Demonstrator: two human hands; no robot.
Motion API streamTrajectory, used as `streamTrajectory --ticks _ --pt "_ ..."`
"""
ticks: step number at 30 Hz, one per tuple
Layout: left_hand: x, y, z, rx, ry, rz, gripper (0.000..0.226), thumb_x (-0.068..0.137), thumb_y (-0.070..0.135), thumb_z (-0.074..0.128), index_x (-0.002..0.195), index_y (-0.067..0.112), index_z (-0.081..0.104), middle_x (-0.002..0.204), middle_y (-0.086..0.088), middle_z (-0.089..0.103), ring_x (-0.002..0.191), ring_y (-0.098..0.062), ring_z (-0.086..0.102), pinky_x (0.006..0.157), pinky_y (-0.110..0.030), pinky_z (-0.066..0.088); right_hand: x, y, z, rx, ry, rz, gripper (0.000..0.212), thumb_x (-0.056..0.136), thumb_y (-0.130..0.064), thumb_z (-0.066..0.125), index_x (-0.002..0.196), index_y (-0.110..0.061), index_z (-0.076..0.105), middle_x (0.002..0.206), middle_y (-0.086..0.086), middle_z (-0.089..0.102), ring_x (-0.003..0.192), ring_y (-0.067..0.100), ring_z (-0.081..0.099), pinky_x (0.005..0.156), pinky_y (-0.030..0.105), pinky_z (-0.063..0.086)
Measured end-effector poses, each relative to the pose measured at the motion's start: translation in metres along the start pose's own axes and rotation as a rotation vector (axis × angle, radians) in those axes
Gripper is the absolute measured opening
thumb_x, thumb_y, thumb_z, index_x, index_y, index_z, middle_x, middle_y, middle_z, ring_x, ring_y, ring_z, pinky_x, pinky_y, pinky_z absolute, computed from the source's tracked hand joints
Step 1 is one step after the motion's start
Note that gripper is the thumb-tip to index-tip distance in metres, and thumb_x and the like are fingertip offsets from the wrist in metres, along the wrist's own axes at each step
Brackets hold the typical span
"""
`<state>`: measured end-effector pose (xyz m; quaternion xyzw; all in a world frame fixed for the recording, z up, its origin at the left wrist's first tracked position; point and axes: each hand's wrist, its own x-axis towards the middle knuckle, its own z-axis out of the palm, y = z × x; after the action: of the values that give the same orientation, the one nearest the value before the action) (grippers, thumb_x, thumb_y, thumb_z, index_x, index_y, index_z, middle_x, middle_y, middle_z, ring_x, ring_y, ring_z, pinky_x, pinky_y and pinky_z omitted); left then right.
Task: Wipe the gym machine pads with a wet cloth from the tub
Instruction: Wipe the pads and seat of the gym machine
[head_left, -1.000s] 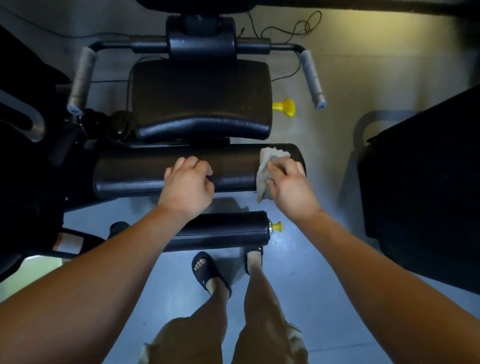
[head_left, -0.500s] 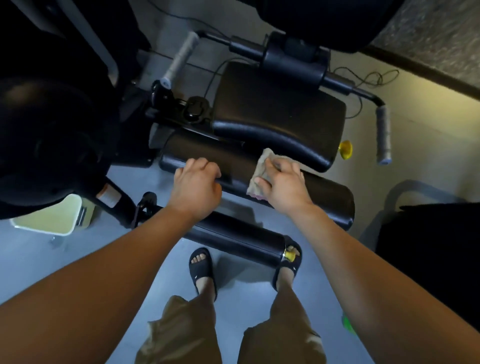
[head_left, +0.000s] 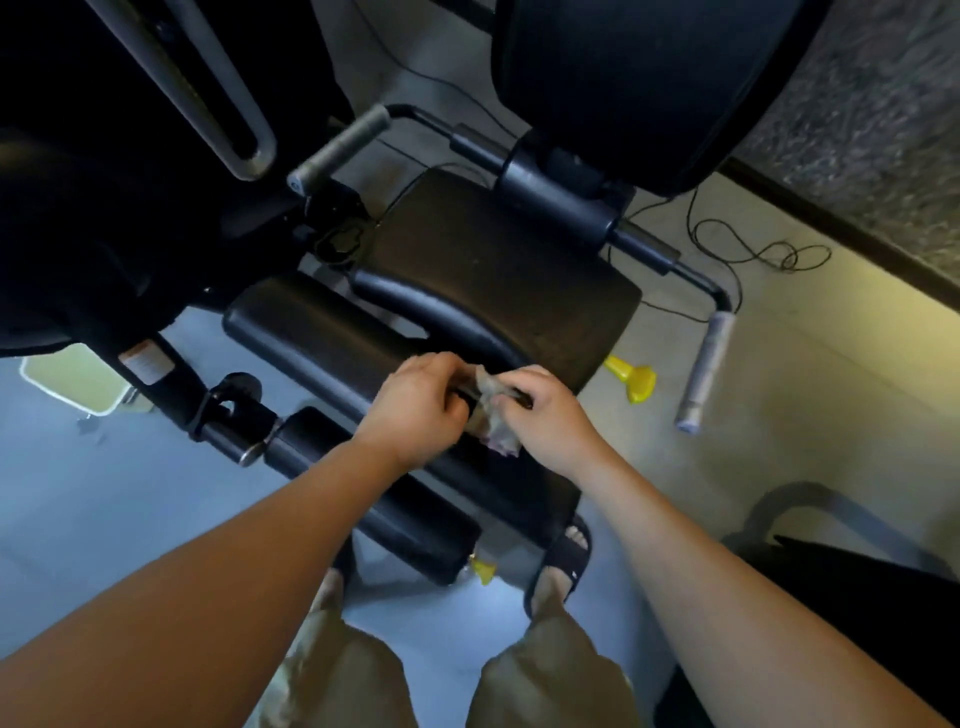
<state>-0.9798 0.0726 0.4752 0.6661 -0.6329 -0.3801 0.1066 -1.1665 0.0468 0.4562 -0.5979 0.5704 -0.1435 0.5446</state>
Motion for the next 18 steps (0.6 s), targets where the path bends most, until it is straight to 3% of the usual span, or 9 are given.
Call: streamTrajectory --ticks 4,6,8,9,11,14,18 --pt "0.011 0.056 0.032 -0.202 0.05 -0.101 0.054 0.085 0.017 0.059 0.137 0.024 0.052 0.129 0.003 0.053 0.125 -0.018 0.047 0.109 -0.035 0.042 -0.005 0.002 -0.064 0.214 -0.146 0.064 0.02 0.101 -0.011 0.056 0.11 -0.021 0.071 0.109 -0.001 0.069 0.099 0.011 0.067 0.085 0.018 0.05" --pt "0.015 0.075 0.042 -0.262 0.072 -0.165 0.029 0.087 0.024 0.062 0.116 0.025 0.063 0.113 0.005 0.06 0.108 -0.016 0.057 0.096 -0.037 0.051 -0.001 0.007 -0.086 0.313 -0.139 0.13 0.019 0.101 -0.013 0.056 0.114 -0.023 0.067 0.11 0.006 0.072 0.1 0.018 0.07 0.089 0.03 0.054" --pt "0.016 0.088 0.045 -0.329 0.083 -0.239 0.005 0.09 0.029 0.065 0.095 0.027 0.063 0.09 0.007 0.065 0.082 -0.007 0.062 0.072 -0.027 0.051 0.002 0.011 -0.104 0.391 -0.132 0.234 0.015 0.103 -0.028 0.056 0.114 -0.021 0.064 0.11 0.015 0.071 0.095 0.032 0.071 0.085 0.044 0.056" --pt "0.016 0.092 0.046 -0.359 0.088 -0.267 0.006 0.091 0.031 0.067 0.09 0.027 0.061 0.083 0.007 0.065 0.073 -0.004 0.061 0.064 -0.021 0.047 0.003 0.014 -0.111 0.455 -0.165 0.295 0.022 0.103 -0.035 0.056 0.116 -0.018 0.063 0.11 0.017 0.071 0.096 0.034 0.072 0.085 0.047 0.058" --pt "0.016 0.094 0.05 -0.419 0.098 -0.311 0.011 0.089 0.03 0.069 0.087 0.025 0.06 0.077 0.006 0.064 0.067 -0.004 0.06 0.058 -0.017 0.044 0.003 0.021 -0.121 0.571 -0.243 0.35 0.036 0.101 -0.042 0.059 0.119 -0.011 0.06 0.114 0.017 0.072 0.104 0.031 0.072 0.088 0.042 0.059" --pt "0.019 0.093 0.056 -0.506 0.115 -0.356 0.012 0.087 0.026 0.07 0.087 0.021 0.059 0.076 0.005 0.064 0.066 -0.006 0.06 0.054 -0.017 0.045 0.0 0.032 -0.127 0.564 -0.296 0.262 0.035 0.094 -0.031 0.071 0.121 -0.011 0.059 0.114 0.013 0.073 0.104 0.027 0.071 0.092 0.04 0.058" --pt "0.018 0.082 0.065 -0.54 0.059 -0.369 0.016 0.088 0.026 0.073 0.096 0.026 0.059 0.086 0.006 0.069 0.073 -0.001 0.065 0.058 -0.014 0.047 0.004 0.046 -0.123 0.156 -0.181 0.228 0.022 0.097 -0.016 0.066 0.118 -0.02 0.064 0.104 0.003 0.075 0.086 0.015 0.073 0.069 0.023 0.057"
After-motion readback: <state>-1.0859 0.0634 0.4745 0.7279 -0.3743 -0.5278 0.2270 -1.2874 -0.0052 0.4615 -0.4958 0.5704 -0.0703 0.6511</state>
